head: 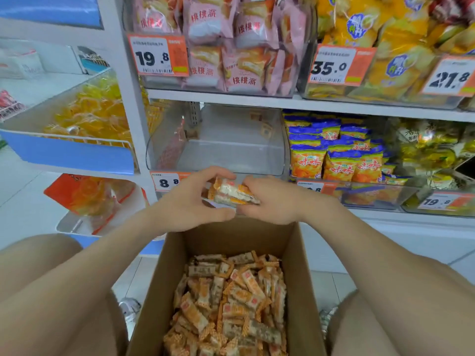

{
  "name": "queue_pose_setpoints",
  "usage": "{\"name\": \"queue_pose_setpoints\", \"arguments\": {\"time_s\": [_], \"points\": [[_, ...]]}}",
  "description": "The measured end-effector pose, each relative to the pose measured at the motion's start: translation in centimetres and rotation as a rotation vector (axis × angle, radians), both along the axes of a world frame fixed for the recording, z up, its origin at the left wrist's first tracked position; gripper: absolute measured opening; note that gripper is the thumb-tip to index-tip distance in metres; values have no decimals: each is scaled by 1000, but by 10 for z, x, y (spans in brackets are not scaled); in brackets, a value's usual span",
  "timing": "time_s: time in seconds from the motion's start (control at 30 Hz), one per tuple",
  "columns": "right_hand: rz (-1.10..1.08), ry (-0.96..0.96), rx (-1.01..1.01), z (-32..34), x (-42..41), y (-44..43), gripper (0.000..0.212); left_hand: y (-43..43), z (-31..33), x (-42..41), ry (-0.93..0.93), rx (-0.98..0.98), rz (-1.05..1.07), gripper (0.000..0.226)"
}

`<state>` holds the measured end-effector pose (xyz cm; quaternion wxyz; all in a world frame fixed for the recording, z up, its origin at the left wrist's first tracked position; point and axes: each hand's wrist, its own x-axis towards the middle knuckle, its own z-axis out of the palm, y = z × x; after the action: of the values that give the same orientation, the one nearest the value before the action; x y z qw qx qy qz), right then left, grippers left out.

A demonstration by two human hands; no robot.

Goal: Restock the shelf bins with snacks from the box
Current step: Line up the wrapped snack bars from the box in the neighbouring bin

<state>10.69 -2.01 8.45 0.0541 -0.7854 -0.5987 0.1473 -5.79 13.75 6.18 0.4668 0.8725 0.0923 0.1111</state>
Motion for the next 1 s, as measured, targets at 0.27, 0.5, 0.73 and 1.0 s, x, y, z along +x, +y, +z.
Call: {"name": "queue_pose_setpoints", "arguments": {"time_s": [0.27,0.5,0.73,1.0], "points": [[74,185,68,42,1,48,24,28,21,-10,-163,-65,253,49],[-228,-128,249,15,29,65,46,66,14,22,168,605,303,60],[-333,77,218,-11,58,93,42,101,2,60,299,672,126,15],[-364,210,335,-5,70,102,35,98,-6,52,199,674,49,24]]}}
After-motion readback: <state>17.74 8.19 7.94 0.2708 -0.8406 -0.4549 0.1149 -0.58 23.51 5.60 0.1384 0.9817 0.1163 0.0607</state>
